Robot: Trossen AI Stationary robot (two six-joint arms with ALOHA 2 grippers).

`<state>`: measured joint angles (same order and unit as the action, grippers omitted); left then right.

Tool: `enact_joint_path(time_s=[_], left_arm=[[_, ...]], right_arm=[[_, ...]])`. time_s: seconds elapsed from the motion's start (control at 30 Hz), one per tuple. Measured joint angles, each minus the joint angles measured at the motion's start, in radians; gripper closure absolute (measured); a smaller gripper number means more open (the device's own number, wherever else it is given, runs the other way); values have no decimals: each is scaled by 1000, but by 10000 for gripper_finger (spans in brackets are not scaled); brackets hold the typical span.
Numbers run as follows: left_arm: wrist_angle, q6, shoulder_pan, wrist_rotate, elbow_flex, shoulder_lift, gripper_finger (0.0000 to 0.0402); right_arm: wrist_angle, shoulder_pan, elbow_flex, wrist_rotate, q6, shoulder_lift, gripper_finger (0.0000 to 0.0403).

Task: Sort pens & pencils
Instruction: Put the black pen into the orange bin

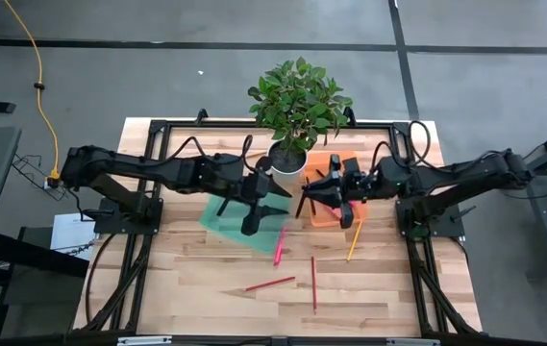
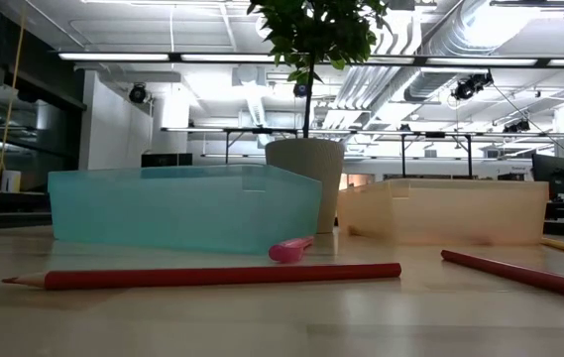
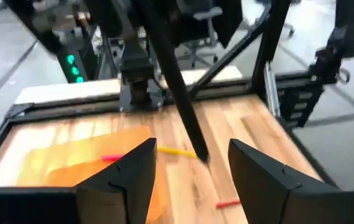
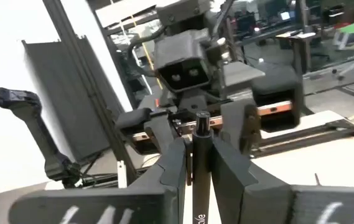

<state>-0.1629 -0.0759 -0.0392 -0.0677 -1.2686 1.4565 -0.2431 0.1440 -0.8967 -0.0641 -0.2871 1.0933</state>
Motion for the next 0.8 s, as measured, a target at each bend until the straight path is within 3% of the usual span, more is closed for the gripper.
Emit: enact_joint_path(time_s=[0.53,0.8], left_arm=[[-155,-71,-1,109,0,-82,235],[-258,-75,0,217,2,-135,241]], right_arm=[[381,-3,0,-208,-43,-123,363],[531,-77,0,-238,-129,-123,363]])
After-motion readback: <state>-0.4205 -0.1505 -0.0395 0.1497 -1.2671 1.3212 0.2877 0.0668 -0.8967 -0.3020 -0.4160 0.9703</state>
